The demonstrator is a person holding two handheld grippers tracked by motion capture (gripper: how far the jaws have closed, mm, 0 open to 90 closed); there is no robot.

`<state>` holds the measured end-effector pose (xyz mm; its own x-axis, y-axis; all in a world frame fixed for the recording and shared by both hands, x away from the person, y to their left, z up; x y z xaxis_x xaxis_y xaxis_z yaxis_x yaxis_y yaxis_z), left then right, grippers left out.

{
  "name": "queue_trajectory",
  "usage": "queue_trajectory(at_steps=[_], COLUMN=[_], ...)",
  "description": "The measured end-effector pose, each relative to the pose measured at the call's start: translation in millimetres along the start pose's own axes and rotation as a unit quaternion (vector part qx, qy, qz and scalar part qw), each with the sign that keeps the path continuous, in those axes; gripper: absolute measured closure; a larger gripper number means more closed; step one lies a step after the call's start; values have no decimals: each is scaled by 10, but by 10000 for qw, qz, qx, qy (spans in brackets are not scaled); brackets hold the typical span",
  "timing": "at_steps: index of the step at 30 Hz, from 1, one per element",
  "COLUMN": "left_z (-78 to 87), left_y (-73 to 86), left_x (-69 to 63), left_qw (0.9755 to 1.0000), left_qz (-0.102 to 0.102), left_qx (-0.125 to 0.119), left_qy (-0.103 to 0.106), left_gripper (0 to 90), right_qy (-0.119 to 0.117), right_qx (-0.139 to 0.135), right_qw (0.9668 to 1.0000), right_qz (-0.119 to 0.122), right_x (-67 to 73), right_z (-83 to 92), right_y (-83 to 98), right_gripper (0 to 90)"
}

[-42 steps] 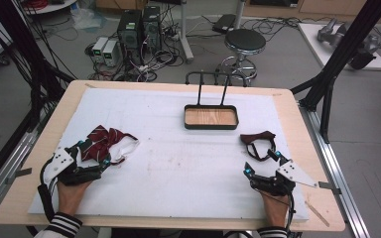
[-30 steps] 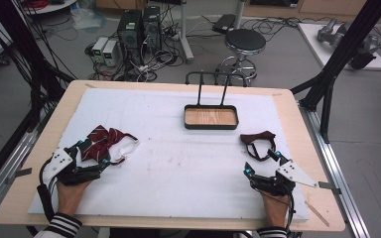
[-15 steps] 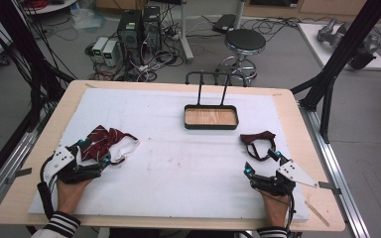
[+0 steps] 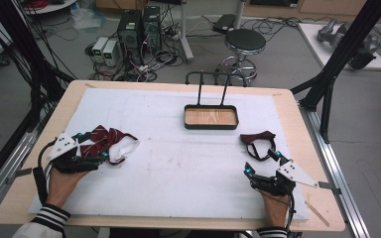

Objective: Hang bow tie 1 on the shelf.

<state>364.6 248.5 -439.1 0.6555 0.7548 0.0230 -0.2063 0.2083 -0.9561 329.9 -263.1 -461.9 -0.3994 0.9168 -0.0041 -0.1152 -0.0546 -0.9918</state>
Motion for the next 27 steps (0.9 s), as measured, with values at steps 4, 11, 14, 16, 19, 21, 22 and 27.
queue_trajectory(at_steps=[4, 11, 14, 16, 19, 21, 22, 27], left_z=[1, -45, -58, -75, -86, -102, -107, -141], left_y=[-15, -86, -88, -81, -48, -24, -7, 49], left_x=[71, 135, 153, 194, 234, 240, 250, 279], left_qw=[9990, 9939, 9915, 9892, 9859, 9839, 9819, 9774], left_qz=[-4, -215, -241, -229, -163, -187, -235, -208], left_qx=[454, 1073, 1256, 1420, 1628, 1743, 1845, 2073], left_qy=[35, 146, 254, 296, 339, 358, 369, 359], left_gripper=[124, 128, 133, 134, 135, 135, 138, 151], right_qy=[1, 5, 5, 1, 8, 11, 8, 15], right_qx=[0, -12, 0, -3, -12, -14, -1, -2], right_qw=[10000, 10000, 10000, 10000, 10000, 10000, 10000, 10000], right_qz=[-2, 13, 2, 1, 18, 30, 9, 19], right_x=[0, -4, 0, 0, -3, -4, 0, 0], right_z=[0, -2, 0, 0, -1, -2, 0, -1], right_y=[0, -2, 0, 0, -2, -2, 0, 0], right_gripper=[39, 39, 39, 39, 39, 39, 39, 39])
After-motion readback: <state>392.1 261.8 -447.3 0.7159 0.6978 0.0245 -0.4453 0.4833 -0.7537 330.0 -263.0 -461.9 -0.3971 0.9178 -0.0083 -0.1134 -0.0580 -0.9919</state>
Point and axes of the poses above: each handheld gripper's, and its own axes: z roughly backward along the jaws, y roughly out of its underside, x roughly to its left, the point moved 8 cm from there along -z, roughly forward along the jaws, and after that the axes turned 6 degrees about y, right-handed, at the moved point
